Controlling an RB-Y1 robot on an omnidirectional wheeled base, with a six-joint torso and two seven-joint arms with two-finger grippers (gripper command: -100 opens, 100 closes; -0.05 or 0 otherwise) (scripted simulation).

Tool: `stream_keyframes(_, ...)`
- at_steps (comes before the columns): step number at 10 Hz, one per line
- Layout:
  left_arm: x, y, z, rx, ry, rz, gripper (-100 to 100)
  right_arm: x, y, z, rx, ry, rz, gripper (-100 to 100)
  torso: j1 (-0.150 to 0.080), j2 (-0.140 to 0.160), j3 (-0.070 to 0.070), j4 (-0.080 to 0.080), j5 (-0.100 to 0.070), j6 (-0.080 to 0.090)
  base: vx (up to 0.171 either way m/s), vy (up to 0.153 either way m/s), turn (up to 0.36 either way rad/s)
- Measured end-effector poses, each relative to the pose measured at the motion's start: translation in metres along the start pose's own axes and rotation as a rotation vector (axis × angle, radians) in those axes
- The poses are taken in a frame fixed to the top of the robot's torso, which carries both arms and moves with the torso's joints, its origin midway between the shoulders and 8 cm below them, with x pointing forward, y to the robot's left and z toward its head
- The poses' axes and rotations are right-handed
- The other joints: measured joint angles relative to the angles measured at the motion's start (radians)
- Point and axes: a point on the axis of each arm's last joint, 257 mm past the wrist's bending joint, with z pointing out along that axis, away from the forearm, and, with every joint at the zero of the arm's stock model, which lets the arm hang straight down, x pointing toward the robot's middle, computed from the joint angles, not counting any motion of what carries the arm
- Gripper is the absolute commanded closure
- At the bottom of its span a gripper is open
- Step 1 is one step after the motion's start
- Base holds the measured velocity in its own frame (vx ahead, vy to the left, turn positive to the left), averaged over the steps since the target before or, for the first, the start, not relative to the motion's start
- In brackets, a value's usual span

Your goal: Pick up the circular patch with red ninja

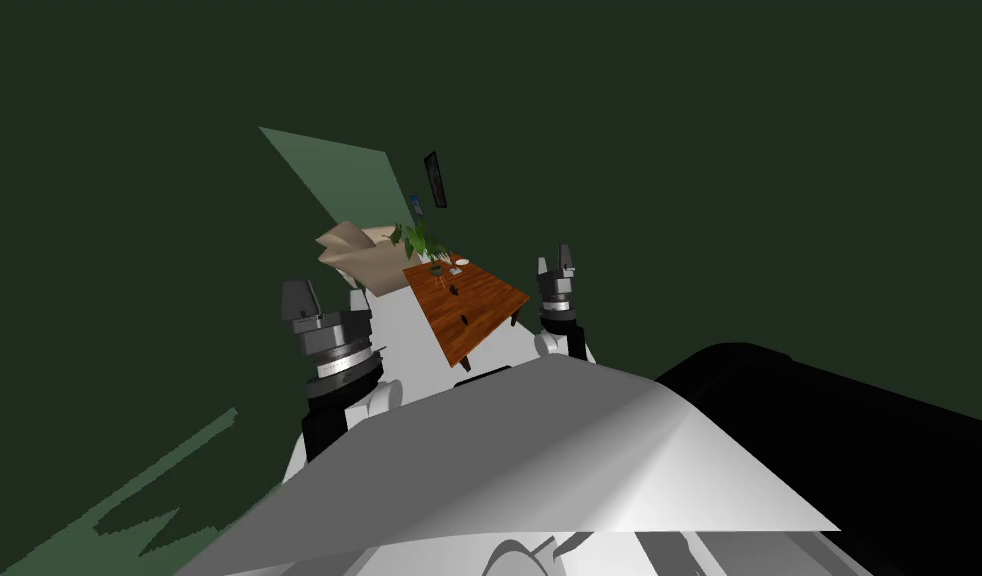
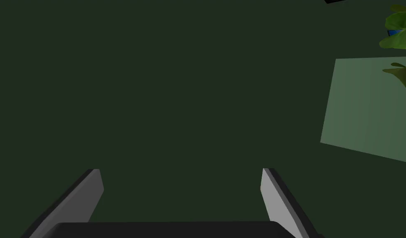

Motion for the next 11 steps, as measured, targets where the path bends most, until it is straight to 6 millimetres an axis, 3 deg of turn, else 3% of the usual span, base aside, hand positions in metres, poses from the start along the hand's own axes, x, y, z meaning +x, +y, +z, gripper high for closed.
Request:
stream_keyframes(5,0.0,0.058,-0.008,-0.106,0.116,0.173,-100,0.0,0.0,0.0,0.0,0.0,0.0,0,-0.004,0.0,0.0,0.0,-0.001,0.0,-0.001,-0.063,-0.063)
stream_keyframes(7,-0.01,0.086,-0.015,-0.164,0.145,0.266,-100,0.0,0.0,0.0,0.0,0.0,0.0,0,-0.005,0.0,0.0,0.0,-0.001,0.0,0.005,-0.071,-0.05)
stream_keyframes(11,-0.032,0.123,-0.027,-0.244,0.169,0.381,-100,0.0,0.0,0.0,0.0,0.0,0.0,0,-0.002,-0.001,-0.001,0.0,-0.001,0.0,0.011,-0.044,-0.047)
